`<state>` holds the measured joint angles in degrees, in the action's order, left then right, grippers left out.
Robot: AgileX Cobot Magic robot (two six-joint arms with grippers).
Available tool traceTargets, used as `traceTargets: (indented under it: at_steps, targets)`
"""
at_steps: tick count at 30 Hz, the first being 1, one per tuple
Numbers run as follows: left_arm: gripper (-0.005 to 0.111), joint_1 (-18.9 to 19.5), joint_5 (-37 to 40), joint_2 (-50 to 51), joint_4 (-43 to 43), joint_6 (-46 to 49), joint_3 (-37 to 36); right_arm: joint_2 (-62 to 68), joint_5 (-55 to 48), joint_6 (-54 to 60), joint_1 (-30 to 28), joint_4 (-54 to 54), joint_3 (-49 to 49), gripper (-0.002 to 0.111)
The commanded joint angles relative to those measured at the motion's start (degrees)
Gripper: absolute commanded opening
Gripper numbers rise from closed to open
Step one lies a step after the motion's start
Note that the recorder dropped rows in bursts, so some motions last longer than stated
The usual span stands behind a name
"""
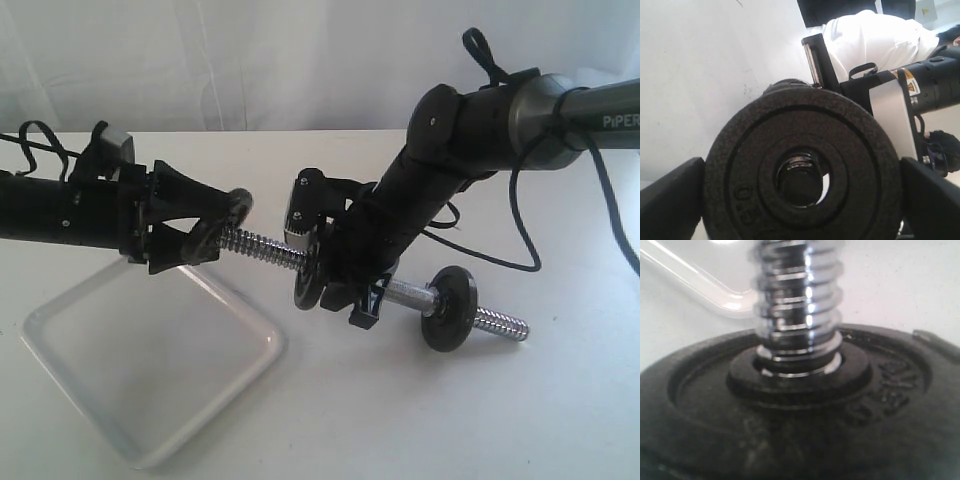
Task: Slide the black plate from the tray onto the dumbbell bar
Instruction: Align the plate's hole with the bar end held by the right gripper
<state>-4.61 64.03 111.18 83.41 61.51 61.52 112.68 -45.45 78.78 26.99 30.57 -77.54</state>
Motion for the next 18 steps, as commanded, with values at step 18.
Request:
traceTargets:
  at_steps: [18]
  targets:
    - [0.0,-1.25,5.94,-0.86,5.5,1.51,0.22,-3.12,5.11,-1.74,-0.17,3.93,-1.05,0.0]
